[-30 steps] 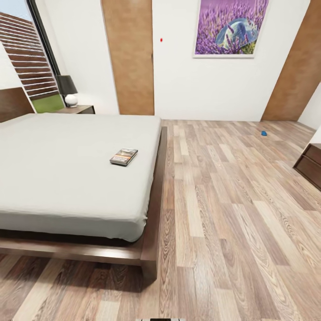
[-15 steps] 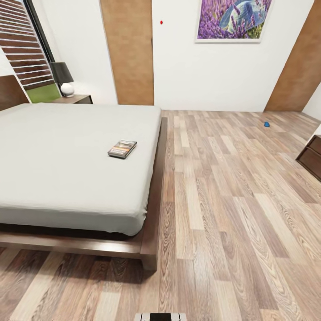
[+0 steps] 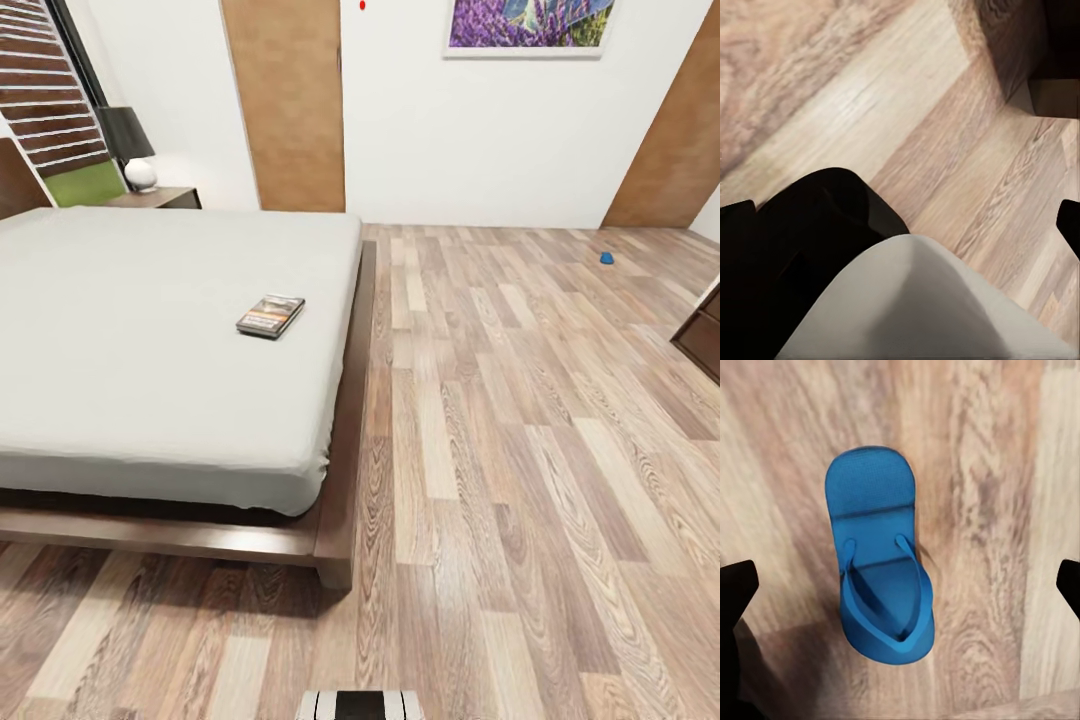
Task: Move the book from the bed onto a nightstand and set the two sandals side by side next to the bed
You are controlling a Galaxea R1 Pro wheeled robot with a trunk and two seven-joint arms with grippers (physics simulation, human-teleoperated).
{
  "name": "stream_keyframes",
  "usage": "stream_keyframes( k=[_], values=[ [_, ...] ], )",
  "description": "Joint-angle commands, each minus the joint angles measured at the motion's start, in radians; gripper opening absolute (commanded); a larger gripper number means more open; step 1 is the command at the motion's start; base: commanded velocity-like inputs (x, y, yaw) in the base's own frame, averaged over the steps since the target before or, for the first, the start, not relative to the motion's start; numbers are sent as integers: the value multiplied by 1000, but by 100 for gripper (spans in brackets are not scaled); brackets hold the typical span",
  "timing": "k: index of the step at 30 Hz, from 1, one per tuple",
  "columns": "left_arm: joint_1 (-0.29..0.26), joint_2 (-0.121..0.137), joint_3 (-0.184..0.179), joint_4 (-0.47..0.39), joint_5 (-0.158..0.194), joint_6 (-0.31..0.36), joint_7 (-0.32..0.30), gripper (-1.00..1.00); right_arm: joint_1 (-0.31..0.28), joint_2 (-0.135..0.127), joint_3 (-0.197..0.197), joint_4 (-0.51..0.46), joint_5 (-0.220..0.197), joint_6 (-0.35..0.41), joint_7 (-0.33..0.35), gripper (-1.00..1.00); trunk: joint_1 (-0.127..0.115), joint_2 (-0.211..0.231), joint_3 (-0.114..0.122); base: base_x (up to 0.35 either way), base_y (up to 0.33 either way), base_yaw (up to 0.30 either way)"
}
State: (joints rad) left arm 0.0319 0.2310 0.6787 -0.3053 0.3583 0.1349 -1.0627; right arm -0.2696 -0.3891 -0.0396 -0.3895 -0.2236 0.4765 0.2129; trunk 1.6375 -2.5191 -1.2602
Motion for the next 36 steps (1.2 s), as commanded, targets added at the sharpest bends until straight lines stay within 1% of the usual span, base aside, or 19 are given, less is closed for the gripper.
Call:
stream_keyframes(
  k=[1, 6, 10, 13, 17, 21, 23, 24, 28, 32, 36],
  values=[
    [0, 2, 1, -1, 5, 11, -10, 100, -7, 0, -4, -2, -2, 23, 3, 100, 0, -1, -5, 0, 0, 0],
    [0, 6, 2, -1, 6, 11, -21, 100, -22, 1, -4, -2, -3, 51, 3, 100, 3, -2, -24, 0, 0, 0],
    [0, 10, 2, -1, 6, 12, -25, 100, -26, 2, -4, -2, -6, 58, 6, 100, 4, -3, -39, 0, 0, 0],
    [0, 15, 4, -4, 6, 13, -29, 100, -28, 1, -5, -2, -7, 59, 21, 100, 6, -3, -51, 0, 0, 0],
    [0, 32, 9, -6, 8, 23, -48, 100, -29, 2, -5, -1, -7, 59, 65, 100, 8, -4, -66, 0, 0, 0],
    [0, 54, 14, -21, 15, 60, -85, 100, -29, 6, -5, 3, -5, 56, 95, 100, 9, -5, -82, 0, 0, 0],
    [0, 67, 16, -42, 28, 91, -103, 100, -29, 7, -5, 5, -4, 55, 102, 100, 10, -6, -90, 0, 0, 0],
    [0, 74, 18, -55, 38, 109, -110, 100, -29, 7, -5, 6, -3, 54, 104, 100, 10, -6, -90, 0, 0, 0],
    [0, 96, 24, -117, 88, 185, -125, 100, -29, 8, -5, 9, 1, 51, 110, 100, 10, -6, -90, 0, 0, 0],
    [0, 105, 27, -183, 135, 247, -127, 100, -30, 8, -5, 10, 3, 49, 112, 100, 10, -6, -90, 0, 0, 0],
    [0, 105, 29, -238, 166, 300, -108, 100, -30, 8, -5, 10, 6, 48, 112, 100, 10, -6, -90, 0, 0, 0]
  ],
)
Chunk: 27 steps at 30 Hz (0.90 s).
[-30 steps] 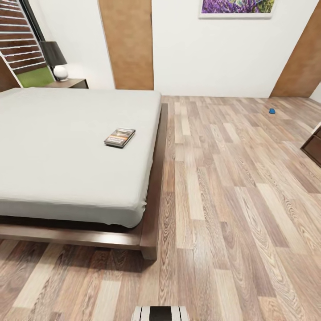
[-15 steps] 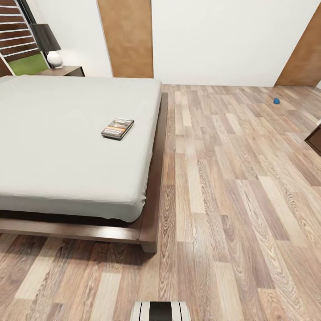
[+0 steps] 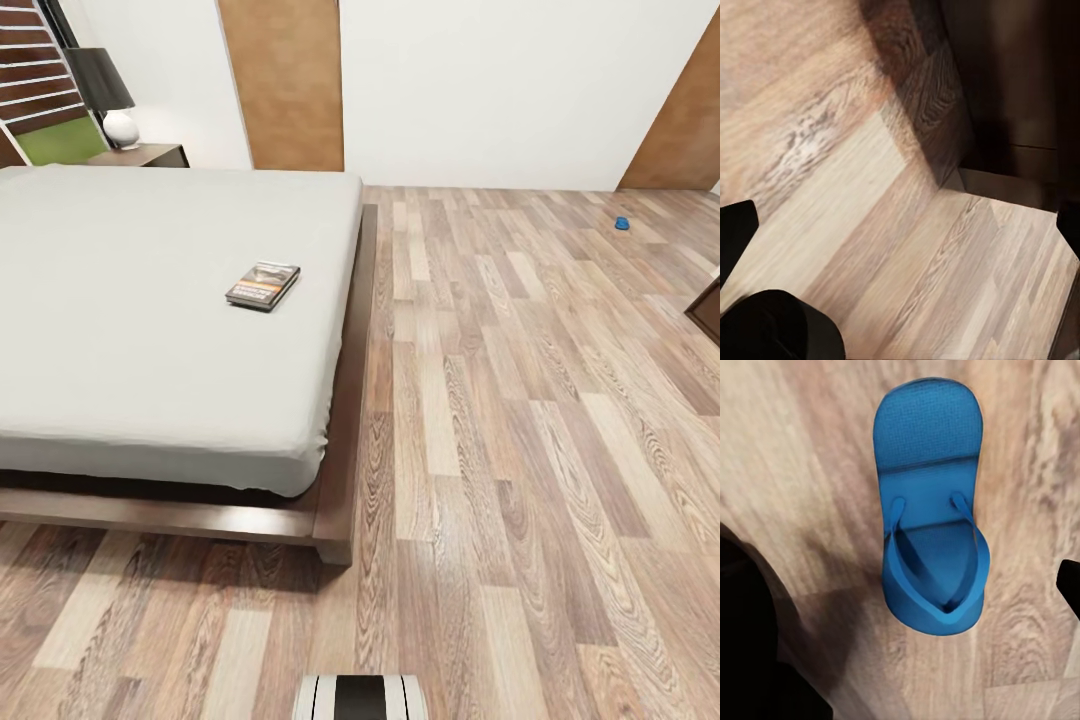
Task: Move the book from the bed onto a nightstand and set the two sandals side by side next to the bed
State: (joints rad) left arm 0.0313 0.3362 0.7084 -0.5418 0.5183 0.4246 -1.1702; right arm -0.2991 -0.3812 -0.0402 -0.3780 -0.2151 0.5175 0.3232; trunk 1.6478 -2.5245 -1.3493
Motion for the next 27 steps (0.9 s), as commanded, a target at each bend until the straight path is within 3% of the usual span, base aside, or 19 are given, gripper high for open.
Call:
stream_keyframes(
  k=[1, 10, 18, 27],
  values=[
    [0, -1, -1, -14, 11, 23, 9, 100, 0, 0, -4, -1, -2, 6, 1, 100, 0, 0, -1, 0, 0, 0],
    [-12, -18, -1, -100, 59, 88, 115, 100, 0, 1, -2, -1, 5, -9, -4, 100, 0, 0, -1, 0, 0, 0],
    [-24, -35, -4, -199, 131, 154, 140, 100, 0, 1, 1, 0, 7, -19, -7, 100, 0, 0, -1, 0, 0, 0],
    [-26, -49, -9, -243, 156, 200, 146, 100, 0, 0, 2, 1, 7, -19, -8, 100, 0, 0, -1, 0, 0, 0]
  ],
)
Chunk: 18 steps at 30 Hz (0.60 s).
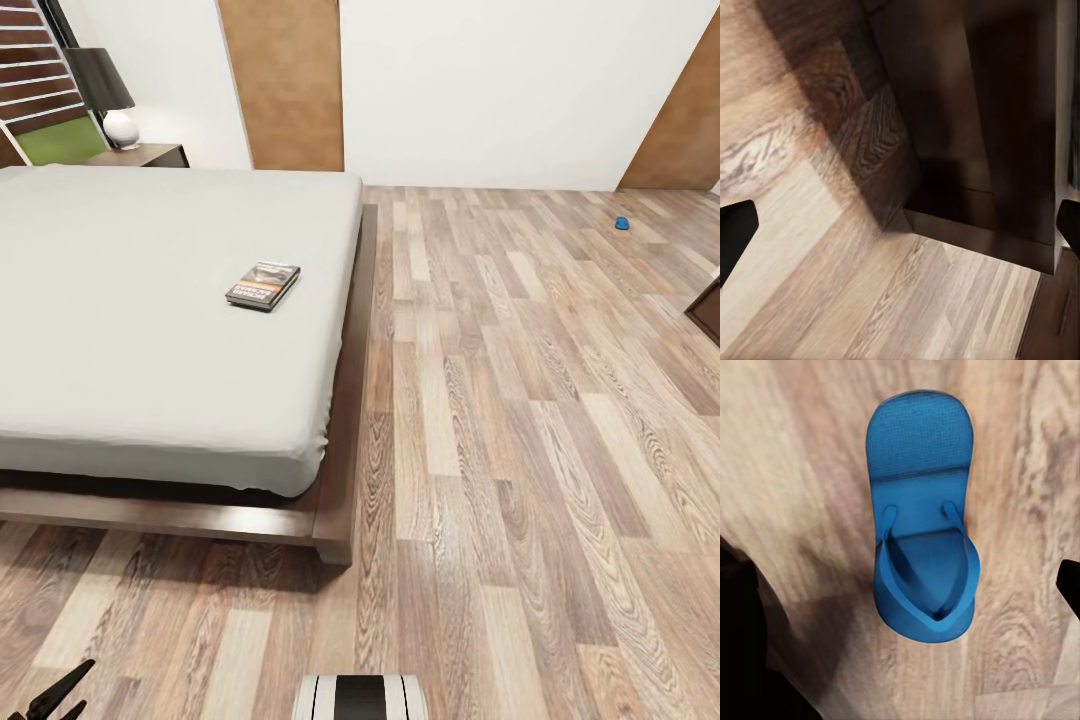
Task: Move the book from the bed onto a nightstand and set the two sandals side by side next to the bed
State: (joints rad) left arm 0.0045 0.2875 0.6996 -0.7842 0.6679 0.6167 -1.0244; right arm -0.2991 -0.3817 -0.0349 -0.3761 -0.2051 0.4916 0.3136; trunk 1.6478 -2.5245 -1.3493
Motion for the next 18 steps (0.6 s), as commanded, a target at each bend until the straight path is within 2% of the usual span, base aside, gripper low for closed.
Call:
stream_keyframes(
  k=[1, 10, 18],
  values=[
    [0, -1, -1, -2, 7, 10, 1, 100, 0, 0, -4, -2, -3, 7, 2, 100, 0, 0, -1, 0, 0, 0],
    [0, -6, -3, -8, 11, 17, 1, 100, 0, 0, -3, -2, -6, 10, -12, 100, 0, 0, -1, 0, 0, 0],
    [0, -7, -3, -9, 12, 18, 1, 100, 0, -2, -3, -3, -6, 11, -27, 100, 3, -2, -31, 0, 0, 0]
  ],
)
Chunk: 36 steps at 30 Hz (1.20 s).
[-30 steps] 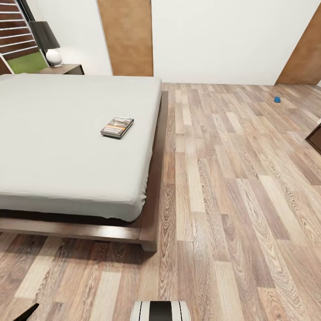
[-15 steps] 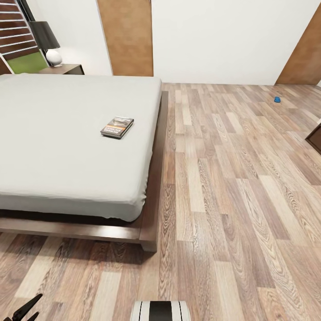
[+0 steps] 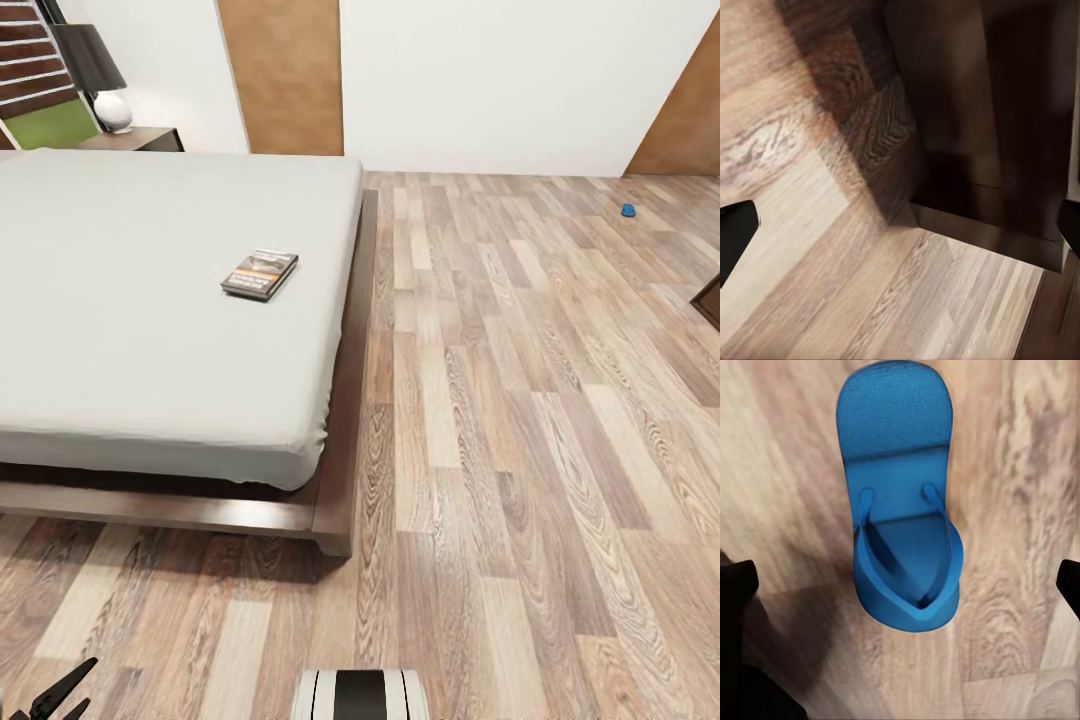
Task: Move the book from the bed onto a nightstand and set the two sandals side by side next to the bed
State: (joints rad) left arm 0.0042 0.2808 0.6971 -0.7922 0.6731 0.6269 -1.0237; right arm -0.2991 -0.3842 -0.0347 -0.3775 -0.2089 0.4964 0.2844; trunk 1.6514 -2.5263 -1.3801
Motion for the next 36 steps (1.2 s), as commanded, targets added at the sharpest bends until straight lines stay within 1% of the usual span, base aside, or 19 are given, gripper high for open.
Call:
stream_keyframes(
  k=[1, 9, 23, 31, 36],
  values=[
    [0, 0, -1, -1, 6, 7, 1, 100, 0, 0, -4, -1, -3, 6, 1, 100, 0, -1, -5, 0, 0, 0],
    [0, -1, -1, -1, 6, 7, 1, 100, -3, -3, -4, -6, -3, 6, -2, 100, 4, -2, -35, 0, 0, 0],
    [0, -2, -1, -1, 4, 9, -5, 100, -35, -6, -2, -11, 0, 4, -4, 100, 10, -6, -90, 0, 0, 0],
    [0, 0, -2, -1, 4, 10, -8, 100, -68, -7, -1, -15, 0, 3, -4, 100, 14, -8, -121, 0, 0, 0],
    [0, 0, -2, -1, 5, 11, -9, 100, -82, -7, 0, -15, 10, 2, -4, 100, 16, -9, -140, 0, 0, 0]
  ],
)
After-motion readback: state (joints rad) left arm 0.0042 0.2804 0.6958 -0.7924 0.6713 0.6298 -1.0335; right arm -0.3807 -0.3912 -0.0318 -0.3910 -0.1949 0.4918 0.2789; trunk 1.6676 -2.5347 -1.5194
